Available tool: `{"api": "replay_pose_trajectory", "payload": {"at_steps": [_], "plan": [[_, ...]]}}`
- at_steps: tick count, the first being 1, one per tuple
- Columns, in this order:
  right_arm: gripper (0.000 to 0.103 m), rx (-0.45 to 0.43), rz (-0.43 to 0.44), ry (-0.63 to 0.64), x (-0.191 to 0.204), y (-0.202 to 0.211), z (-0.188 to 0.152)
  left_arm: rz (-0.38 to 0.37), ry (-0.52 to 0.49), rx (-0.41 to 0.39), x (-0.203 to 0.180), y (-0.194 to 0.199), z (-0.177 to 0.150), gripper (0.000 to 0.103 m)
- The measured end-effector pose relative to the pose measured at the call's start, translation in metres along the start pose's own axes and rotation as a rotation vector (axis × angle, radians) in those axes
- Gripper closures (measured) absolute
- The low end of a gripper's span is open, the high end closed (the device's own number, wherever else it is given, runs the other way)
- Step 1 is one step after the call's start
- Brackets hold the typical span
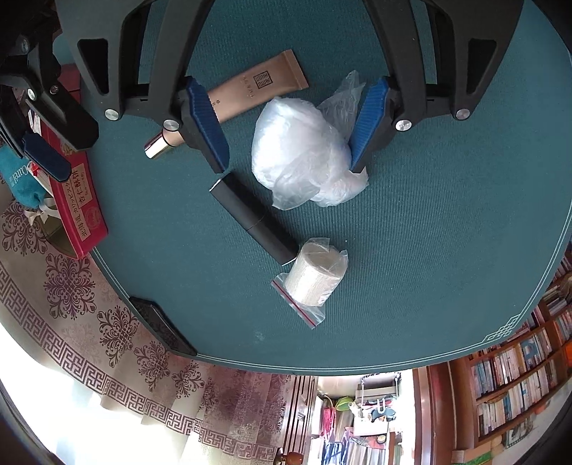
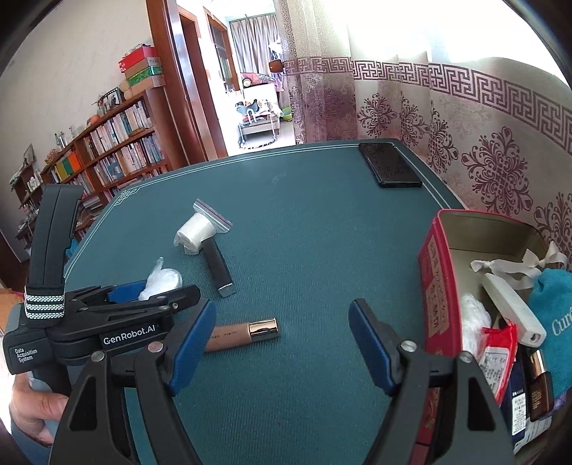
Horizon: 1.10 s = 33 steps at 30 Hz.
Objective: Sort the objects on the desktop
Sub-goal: 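Grasp the white plastic bag bundle with the left gripper while the right grasps the black tube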
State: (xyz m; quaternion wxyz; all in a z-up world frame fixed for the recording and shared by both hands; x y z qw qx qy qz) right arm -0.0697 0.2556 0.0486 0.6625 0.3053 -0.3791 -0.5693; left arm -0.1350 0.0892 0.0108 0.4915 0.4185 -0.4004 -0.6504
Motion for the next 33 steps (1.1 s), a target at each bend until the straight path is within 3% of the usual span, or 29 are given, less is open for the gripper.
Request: {"api": "replay_pose_trajectory", "payload": {"at_steps": [6,9,12,16,23,33], "plan": [[0.023,0.025,0.001,0.000,0.000,-0.013,0.001,-0.002,0.042,0.002,0.011,-0.011,0.000,0.032],[0.023,0.027,0.000,0.005,0.001,-0.016,0.004,0.027,0.049,-0.002,0.014,-0.011,0.000,0.056],[0.023,0.023,0.009,0.021,0.008,-0.020,0.012,-0.015,0.093,-0.009,0.025,-0.008,0.000,0.059],[0.024,0.044,0.027,0.046,0.020,-0.034,0.024,-0.018,0.155,-0.048,0.043,0.002,-0.002,0.060],[0.049,0.104,0.040,0.094,0.046,-0.065,0.038,-0.026,0.225,-0.106,0.066,0.014,0.003,0.060],[0.063,0.129,0.095,0.108,0.065,-0.096,0.042,-0.042,0.277,-0.112,0.085,0.010,0.002,0.060]]}}
Point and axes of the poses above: each gripper's, at about its wrist camera, not at the fingertips, and y roughly against the way its jaws point, x to its left, z to its top, the point moved 3 cm from there along -y, roughly the way its jaws point, and after that the axes turned 15 degrees about x, right-handed, at the moved point
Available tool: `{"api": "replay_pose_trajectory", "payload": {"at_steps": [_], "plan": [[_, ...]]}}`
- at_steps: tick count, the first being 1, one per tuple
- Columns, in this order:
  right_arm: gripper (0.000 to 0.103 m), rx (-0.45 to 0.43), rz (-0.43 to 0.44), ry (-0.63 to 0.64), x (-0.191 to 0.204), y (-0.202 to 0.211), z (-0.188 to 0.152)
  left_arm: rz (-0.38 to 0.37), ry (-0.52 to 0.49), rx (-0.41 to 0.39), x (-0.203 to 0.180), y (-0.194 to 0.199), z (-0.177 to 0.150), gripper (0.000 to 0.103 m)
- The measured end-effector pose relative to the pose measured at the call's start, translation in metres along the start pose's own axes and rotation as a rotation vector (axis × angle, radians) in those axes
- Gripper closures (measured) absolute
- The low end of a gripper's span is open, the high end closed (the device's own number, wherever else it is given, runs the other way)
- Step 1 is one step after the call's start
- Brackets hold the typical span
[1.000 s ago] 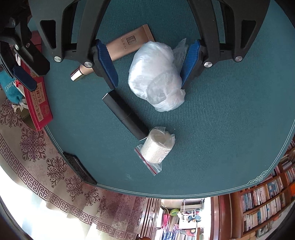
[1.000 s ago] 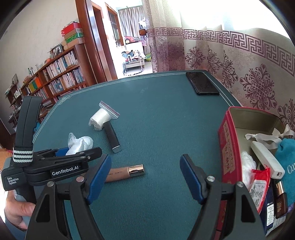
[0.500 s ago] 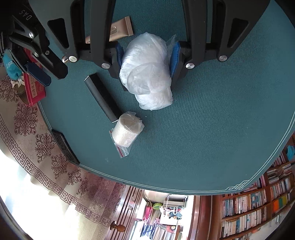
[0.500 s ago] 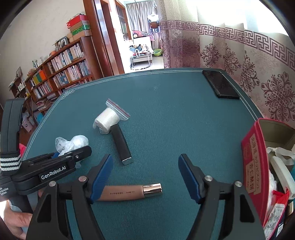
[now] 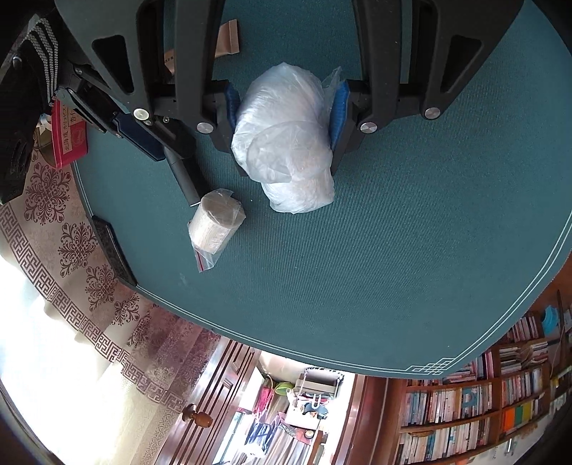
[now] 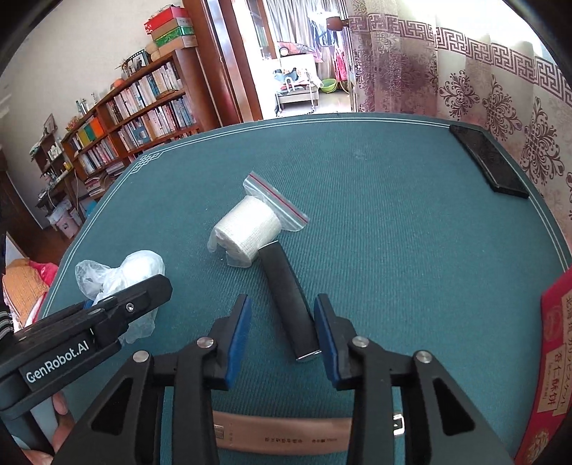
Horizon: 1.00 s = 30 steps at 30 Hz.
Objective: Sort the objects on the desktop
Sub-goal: 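Grasp the white plastic bag bundle with the left gripper while the right grasps the black tube, then carry the plastic bag and black tube over the tin box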
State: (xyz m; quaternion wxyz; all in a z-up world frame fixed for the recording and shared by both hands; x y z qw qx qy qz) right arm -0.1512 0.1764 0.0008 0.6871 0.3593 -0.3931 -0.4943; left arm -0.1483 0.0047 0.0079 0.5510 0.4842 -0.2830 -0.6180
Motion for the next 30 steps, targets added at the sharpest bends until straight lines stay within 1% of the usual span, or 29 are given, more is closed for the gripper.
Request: {"api": "replay_pose_trajectory", "payload": {"at_steps": [1,3,5,6,9,11,16,18,22,26,30], "plan": [[0.066,0.012,-0.004,0.006,0.000,-0.005,-0.002,0.000,-0.002,0.002,-0.001,-0.002,0.000,0.060],[0.069,-0.001,-0.052,0.058,0.005,-0.007,-0.003,-0.006,-0.012,0.007,-0.003,-0.004,-0.002,0.060],[0.079,-0.007,-0.091,0.081,0.006,-0.009,-0.003,-0.012,-0.027,0.006,-0.005,-0.009,-0.002,0.060],[0.081,-0.017,-0.101,0.086,0.005,-0.009,-0.004,-0.009,-0.031,0.008,-0.005,-0.012,-0.003,0.060],[0.081,-0.035,-0.107,0.092,0.005,-0.009,-0.005,-0.026,-0.038,0.038,-0.005,-0.018,-0.004,0.060],[0.081,-0.038,-0.116,0.090,0.005,-0.009,-0.004,-0.021,-0.044,0.034,-0.005,-0.017,-0.004,0.060],[0.081,-0.043,-0.072,0.064,0.000,-0.008,-0.005,-0.018,-0.053,0.032,-0.008,-0.015,-0.006,0.060],[0.081,-0.044,-0.070,0.059,0.000,-0.008,-0.005,-0.020,-0.060,0.033,-0.010,-0.014,-0.008,0.060],[0.081,-0.049,-0.086,0.053,0.001,-0.007,-0.008,-0.043,-0.060,0.039,-0.012,-0.014,-0.010,0.060],[0.081,-0.053,-0.063,0.039,-0.003,-0.006,-0.009,-0.070,-0.055,0.052,-0.015,-0.016,-0.009,0.060],[0.081,-0.059,-0.058,0.035,-0.004,-0.006,-0.008,-0.045,-0.058,0.028,-0.018,-0.013,-0.011,0.060]]}}
Point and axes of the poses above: each gripper's, at about its wrist camera, not at the fingertips, and y roughly against the way its jaws point, x to its left, z to its top, the point moved 3 cm from there along -y, roughly the way its jaws point, and after that the axes turned 15 degrees about x, right-handed, at the moved point
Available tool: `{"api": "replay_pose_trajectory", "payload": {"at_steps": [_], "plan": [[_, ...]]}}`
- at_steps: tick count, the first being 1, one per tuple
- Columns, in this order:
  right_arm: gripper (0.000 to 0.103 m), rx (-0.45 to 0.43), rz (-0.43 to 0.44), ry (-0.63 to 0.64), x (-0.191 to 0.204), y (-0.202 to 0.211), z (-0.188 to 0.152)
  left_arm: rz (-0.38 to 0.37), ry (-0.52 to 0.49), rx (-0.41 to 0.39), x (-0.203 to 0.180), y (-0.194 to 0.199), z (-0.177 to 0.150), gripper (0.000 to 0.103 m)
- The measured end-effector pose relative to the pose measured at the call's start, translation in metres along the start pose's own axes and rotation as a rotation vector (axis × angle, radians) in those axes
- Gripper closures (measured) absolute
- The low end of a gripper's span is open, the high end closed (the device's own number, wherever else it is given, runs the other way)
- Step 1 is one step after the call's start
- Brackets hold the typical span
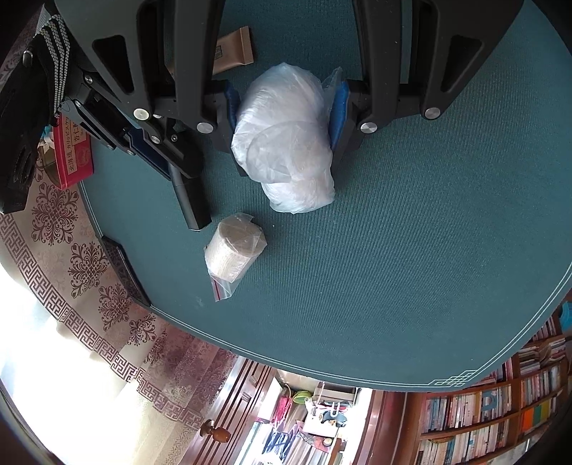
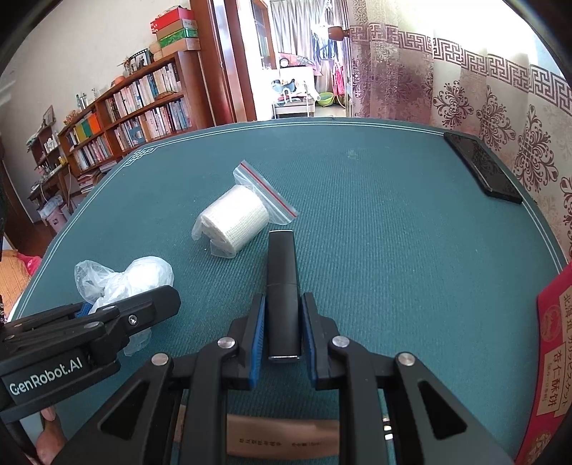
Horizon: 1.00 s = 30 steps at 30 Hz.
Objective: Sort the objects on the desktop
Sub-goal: 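Carry the plastic bag and black tube over the tin box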
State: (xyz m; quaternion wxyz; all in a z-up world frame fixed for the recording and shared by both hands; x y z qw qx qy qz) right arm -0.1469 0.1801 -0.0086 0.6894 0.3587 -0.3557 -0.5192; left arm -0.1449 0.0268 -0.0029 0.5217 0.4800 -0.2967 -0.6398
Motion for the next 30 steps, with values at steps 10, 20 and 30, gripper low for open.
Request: {"api": "replay_pose_trajectory", "payload": {"at_steps": [10,20,30], "plan": [[0.081,-0.195,-0.041,-0.114,-0.032,0.043,0.001,0.030,-0.121,-0.151,-0.035,0.024,-0.016,0.060],[0.081,-0.190,-0.035,-0.174,-0.043,0.044,0.004,0.067,-0.075,-0.163,-0.021,0.026,-0.010,0.060],[0.081,-0.216,-0.081,-0.207,-0.050,0.047,0.004,0.044,-0.100,-0.165,-0.026,0.027,-0.010,0.060]]}}
Point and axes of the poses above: each gripper's, at about its wrist camera, not at the fingertips, and y roughly against the way its jaws point, x to its left, z to its top, the point moved 3 cm from there along -y, roughly the way its jaws point, and after that the axes turned 15 degrees about x, right-handed, at the moved point
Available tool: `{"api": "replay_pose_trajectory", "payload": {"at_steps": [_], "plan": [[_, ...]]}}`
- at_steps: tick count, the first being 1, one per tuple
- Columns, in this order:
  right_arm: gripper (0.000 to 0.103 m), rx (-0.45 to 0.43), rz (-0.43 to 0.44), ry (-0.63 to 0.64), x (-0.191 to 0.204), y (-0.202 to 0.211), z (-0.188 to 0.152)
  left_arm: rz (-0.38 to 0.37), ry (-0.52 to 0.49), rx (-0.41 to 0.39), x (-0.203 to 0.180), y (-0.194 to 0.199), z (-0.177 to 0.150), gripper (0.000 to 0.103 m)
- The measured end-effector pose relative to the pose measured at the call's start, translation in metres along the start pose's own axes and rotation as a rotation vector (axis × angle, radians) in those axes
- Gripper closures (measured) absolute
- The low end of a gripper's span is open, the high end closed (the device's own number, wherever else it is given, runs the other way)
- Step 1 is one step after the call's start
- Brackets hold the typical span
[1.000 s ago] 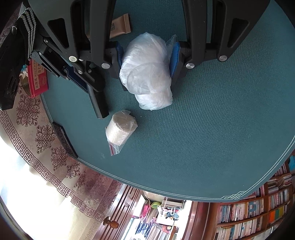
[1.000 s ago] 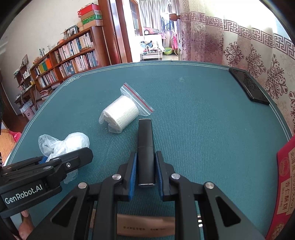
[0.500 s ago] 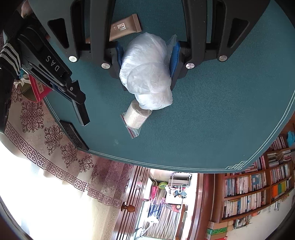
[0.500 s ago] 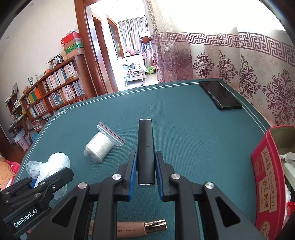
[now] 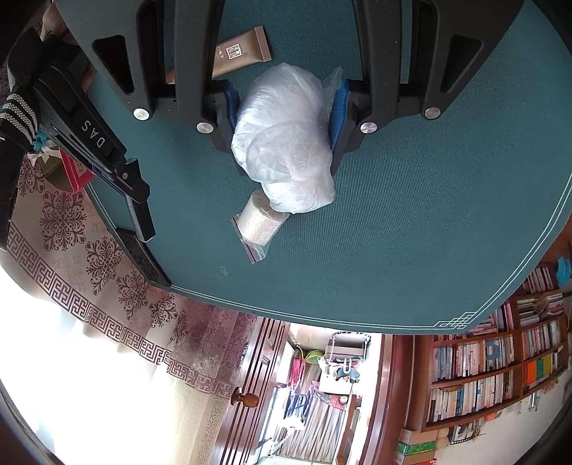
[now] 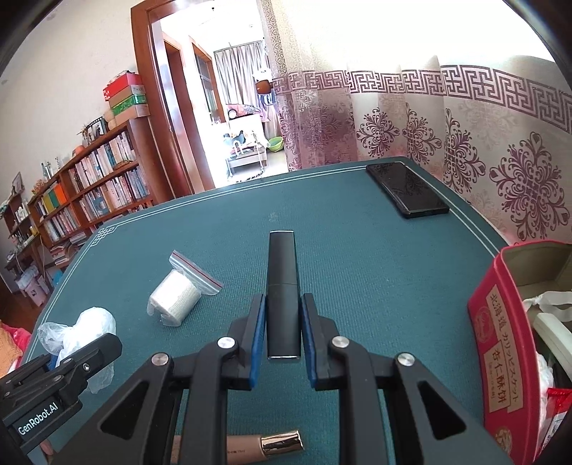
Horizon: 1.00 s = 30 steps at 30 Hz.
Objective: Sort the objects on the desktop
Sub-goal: 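Carry the plastic bag and black tube over the tin box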
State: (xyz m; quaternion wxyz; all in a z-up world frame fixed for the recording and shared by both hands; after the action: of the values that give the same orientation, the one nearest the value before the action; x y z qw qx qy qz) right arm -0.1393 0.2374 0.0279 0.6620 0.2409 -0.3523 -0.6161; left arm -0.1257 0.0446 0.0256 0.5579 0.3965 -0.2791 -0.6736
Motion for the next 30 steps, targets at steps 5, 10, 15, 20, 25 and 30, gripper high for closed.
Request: {"api": "replay_pose_trajectory", "payload": {"at_steps": [5,10,15,20,25,30], "plan": [[0.081,0.018,-0.017,-0.040,-0.005,0.002,0.005,0.000,-0.016,-0.012,-0.001,0.005,0.001,0.060],[0.081,-0.042,-0.023,-0.010,-0.001,0.038,0.006,-0.008,-0.008,-0.023,-0.004,0.011,0.004,0.060],[0.081,-0.046,-0.024,-0.057,-0.014,0.058,-0.005,-0.019,-0.051,-0.050,-0.016,0.024,0.003,0.060],[0.081,-0.051,-0.034,-0.098,-0.027,0.075,-0.017,-0.041,-0.103,-0.060,-0.032,0.035,0.000,0.060],[0.081,-0.059,-0.053,-0.127,-0.046,0.095,-0.032,-0.070,-0.157,-0.049,-0.053,0.040,-0.005,0.060],[0.081,-0.077,-0.084,-0.172,-0.080,0.119,-0.046,-0.100,-0.197,-0.019,-0.078,0.043,-0.008,0.060]]}}
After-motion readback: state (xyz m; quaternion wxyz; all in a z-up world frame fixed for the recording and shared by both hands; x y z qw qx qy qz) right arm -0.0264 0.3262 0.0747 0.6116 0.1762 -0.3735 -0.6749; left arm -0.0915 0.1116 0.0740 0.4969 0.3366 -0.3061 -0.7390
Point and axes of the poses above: each gripper's, at about its wrist camera, not at the fingertips, and y roughly against the way its jaws point, x to its left, z to its top, the point moved 3 cm from there along -y, roughly the way its jaws point, and after that the axes turned 15 degrees about x, right-handed, at the moved point
